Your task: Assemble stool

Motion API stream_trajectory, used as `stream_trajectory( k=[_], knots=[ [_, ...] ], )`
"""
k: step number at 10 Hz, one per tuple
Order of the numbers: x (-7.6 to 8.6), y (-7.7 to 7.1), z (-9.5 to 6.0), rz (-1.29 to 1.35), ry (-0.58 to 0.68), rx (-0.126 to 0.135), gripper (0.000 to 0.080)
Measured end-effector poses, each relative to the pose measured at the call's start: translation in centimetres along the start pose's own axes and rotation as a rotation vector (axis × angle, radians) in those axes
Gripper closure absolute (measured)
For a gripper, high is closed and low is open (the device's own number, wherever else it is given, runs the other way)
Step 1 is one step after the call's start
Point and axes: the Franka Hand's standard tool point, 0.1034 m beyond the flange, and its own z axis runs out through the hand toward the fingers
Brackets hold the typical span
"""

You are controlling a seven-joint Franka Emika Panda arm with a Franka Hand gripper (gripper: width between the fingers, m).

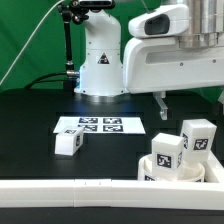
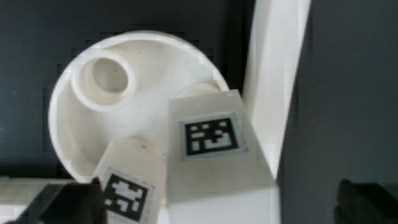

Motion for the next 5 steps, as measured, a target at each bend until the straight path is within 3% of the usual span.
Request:
stream_trajectory(
  k=[5],
  knots=[
    [0.86, 0.27, 0.50, -0.030, 0.016, 0.002, 0.0150]
  ],
)
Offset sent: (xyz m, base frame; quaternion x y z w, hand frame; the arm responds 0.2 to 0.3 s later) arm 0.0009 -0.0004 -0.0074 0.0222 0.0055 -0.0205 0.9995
